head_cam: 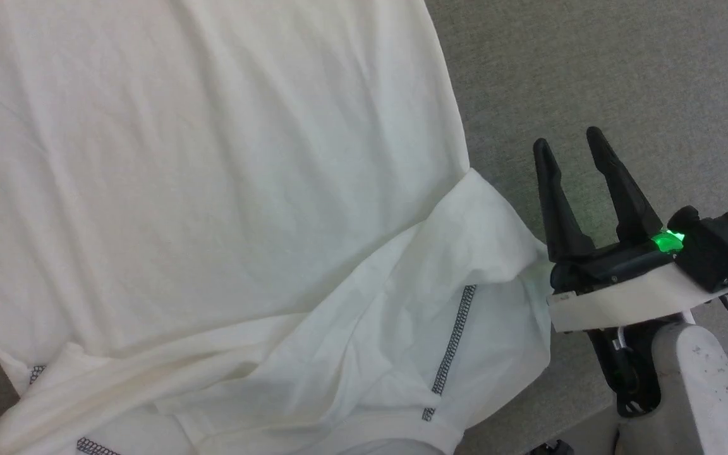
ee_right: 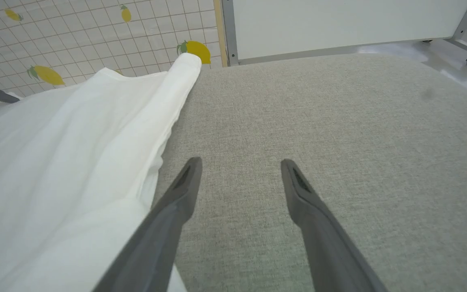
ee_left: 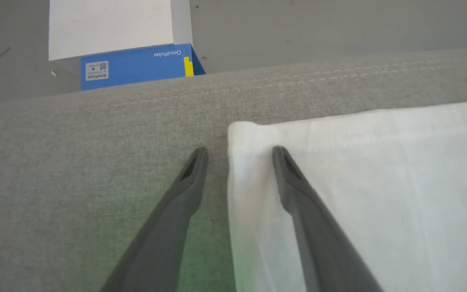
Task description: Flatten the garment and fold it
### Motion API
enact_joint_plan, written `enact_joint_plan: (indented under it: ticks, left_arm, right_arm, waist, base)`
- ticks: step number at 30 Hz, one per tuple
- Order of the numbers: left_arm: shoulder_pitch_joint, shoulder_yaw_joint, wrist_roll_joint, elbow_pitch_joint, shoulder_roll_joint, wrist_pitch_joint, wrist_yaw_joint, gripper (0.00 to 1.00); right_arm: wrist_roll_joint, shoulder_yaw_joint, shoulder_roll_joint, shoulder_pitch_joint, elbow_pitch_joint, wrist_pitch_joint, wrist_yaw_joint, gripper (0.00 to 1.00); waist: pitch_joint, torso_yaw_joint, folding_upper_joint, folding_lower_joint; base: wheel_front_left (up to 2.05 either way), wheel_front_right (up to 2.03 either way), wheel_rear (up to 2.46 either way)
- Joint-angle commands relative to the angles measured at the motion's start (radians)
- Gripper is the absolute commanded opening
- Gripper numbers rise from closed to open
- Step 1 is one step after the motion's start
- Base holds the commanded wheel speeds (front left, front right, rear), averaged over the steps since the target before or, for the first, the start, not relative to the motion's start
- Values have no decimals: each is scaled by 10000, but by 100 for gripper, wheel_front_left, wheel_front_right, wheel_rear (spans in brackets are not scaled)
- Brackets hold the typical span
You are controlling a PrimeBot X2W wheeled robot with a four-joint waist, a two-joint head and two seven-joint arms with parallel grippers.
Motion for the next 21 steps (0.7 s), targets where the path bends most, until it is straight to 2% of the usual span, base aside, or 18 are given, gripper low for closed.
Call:
enact_joint_plan:
  ticks: [1, 6, 10, 13, 21]
  left_arm:
    - [153, -86, 130, 93, 107, 266, 64, 0]
    - [254, -99, 21, -448, -118, -326, 102, 0]
    - [261, -303, -149, -394, -400, -1058, -194, 0]
    - [129, -583, -275, -256, -731, -1535, -473, 0]
    - [-494, -1429, -521, 25, -1832, -2584, -1089, 0]
  right_arm:
    - [54, 39, 16, -264, 12, 17, -15, 100]
    - [-2, 56, -326, -1082, 12, 364, -15, 100]
    - [63, 31, -615, -2662, 434, 1233, -15, 100]
    - [222, -114, -689, -4271, 1364, 2173, -15, 100]
    - [417, -486, -673, -8099, 5152, 4384, -15, 100]
  waist:
    - [65, -38, -1, -1]
    - [15, 199, -1, -1]
    - [-101, 585, -1, -1]
    - [-192, 1026, -1, -1]
    - [-229, 2542, -1, -1]
  base:
    - [0, 0, 0]
    - [0, 0, 0]
    - [0, 0, 0]
    - [0, 0, 0]
    - [0, 0, 0]
